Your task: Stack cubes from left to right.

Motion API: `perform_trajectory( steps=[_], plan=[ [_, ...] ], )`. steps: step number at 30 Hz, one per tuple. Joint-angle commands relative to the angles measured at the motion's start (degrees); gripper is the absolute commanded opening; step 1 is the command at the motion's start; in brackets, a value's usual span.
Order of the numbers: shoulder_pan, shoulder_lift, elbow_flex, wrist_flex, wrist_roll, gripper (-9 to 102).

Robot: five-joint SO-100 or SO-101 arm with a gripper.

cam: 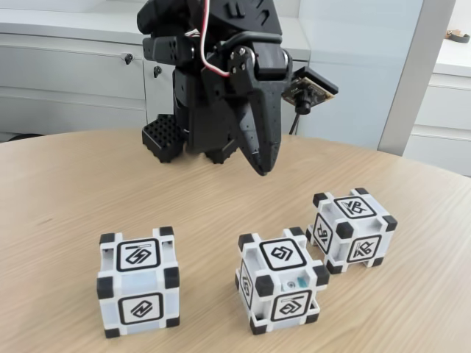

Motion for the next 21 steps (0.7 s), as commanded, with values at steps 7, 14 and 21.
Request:
perform_trajectory(
  steps=[7,14,21],
  plan=[
    [0.4,-13.6,-10.1,-0.7,1.2,0],
    [0.4,-46.3,-36.9,-0.7,9.9,0],
    [0.4,-75.0,-55.1,0.3,14.2,0]
  ],
)
